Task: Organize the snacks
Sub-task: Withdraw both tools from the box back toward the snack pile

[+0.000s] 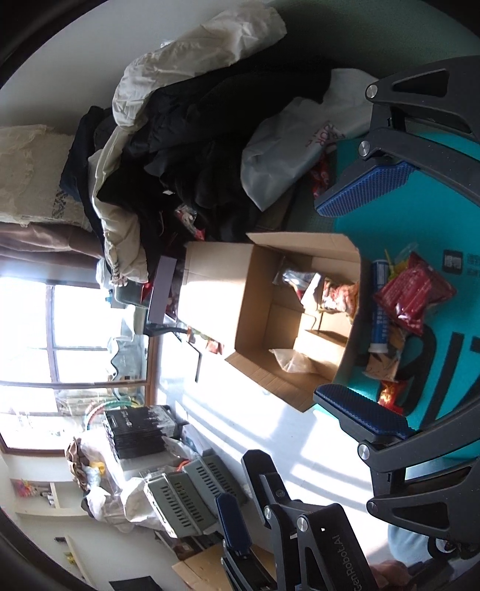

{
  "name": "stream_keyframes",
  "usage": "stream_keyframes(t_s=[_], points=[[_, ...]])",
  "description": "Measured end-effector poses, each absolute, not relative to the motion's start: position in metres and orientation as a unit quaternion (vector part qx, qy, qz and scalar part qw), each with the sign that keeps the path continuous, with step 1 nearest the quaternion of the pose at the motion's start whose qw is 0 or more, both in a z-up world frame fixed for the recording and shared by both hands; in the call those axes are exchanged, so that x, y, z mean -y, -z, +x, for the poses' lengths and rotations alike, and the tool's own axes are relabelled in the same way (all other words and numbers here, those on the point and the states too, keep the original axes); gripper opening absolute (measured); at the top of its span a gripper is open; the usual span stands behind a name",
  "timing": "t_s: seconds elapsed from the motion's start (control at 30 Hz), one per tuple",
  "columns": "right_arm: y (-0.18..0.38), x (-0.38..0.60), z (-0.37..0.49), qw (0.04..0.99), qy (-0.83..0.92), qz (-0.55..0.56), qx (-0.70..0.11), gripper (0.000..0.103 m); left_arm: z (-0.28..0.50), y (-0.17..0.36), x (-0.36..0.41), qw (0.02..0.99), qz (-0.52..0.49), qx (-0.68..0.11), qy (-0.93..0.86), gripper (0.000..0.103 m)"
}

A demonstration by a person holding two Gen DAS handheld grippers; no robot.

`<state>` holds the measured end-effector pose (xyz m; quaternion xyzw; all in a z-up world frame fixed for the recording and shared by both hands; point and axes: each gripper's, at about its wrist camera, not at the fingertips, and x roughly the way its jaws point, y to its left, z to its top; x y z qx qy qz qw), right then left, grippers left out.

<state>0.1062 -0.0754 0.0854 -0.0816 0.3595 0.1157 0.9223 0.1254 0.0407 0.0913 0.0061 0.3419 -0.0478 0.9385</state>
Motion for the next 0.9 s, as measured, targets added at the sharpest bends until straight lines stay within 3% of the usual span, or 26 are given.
stream_keyframes(t_s=[0.9], points=[[0.019, 0.086, 0.03, 0.885, -0.141, -0.005, -0.444, 0.093, 0.046, 0.009, -0.039, 0.904, -0.034, -0.42, 0.068, 0.064]])
